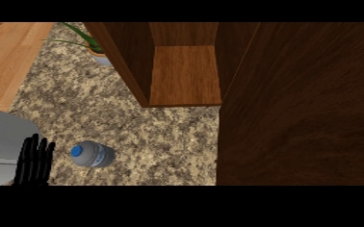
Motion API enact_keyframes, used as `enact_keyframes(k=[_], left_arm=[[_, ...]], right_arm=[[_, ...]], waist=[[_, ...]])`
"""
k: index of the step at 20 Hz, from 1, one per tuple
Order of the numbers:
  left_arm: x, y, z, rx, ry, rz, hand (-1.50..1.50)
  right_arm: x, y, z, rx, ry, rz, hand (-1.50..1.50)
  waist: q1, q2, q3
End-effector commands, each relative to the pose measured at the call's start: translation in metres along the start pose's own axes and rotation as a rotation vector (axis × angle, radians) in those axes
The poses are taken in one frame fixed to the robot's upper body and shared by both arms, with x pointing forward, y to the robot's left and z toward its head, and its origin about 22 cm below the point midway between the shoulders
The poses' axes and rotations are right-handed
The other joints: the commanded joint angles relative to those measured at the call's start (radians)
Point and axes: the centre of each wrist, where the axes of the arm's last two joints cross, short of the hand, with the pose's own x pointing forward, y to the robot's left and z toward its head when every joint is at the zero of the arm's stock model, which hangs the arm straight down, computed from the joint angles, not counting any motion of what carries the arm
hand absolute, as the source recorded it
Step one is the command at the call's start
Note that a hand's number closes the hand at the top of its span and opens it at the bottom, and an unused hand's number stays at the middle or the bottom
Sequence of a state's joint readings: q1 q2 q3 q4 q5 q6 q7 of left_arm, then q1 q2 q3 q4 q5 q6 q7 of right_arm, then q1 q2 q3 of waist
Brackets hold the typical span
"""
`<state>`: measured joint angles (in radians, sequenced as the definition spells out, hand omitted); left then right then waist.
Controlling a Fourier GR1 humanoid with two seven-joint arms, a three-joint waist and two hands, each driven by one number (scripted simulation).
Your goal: Pick up the bottled water, place it into the cabinet and close the cabinet
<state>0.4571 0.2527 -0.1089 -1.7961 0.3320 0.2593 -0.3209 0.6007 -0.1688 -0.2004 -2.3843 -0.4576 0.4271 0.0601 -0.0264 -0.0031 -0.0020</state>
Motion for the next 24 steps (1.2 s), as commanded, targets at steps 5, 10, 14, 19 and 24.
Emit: enact_keyframes(k=[5,10,14,19,24], left_arm=[[-0.057,-0.002,-0.025,-0.004,0.09,-0.007,-1.5],[-0.069,0.006,-0.025,0.013,0.089,0.007,-1.5],[-0.09,-0.006,-0.032,0.037,0.1,-0.003,-1.5],[-0.128,-0.001,-0.013,0.049,0.089,0.09,-1.5],[-0.131,0.012,-0.035,-0.009,0.075,0.197,-1.5]], right_arm=[[0.031,0.011,0.013,0.044,-0.083,-0.081,-1.5],[0.044,0.014,0.019,0.047,-0.085,-0.085,-1.5],[0.043,0.019,0.021,0.052,-0.089,-0.099,-1.5],[0.043,0.017,0.022,0.044,-0.08,-0.087,-1.5],[0.04,0.009,0.027,0.066,-0.092,-0.083,-1.5]], waist=[[-0.005,0.002,0.0],[0.001,0.001,0.0],[-0.001,0.002,-0.001],[0.002,0.002,-0.002],[-0.003,0.001,-0.001]])
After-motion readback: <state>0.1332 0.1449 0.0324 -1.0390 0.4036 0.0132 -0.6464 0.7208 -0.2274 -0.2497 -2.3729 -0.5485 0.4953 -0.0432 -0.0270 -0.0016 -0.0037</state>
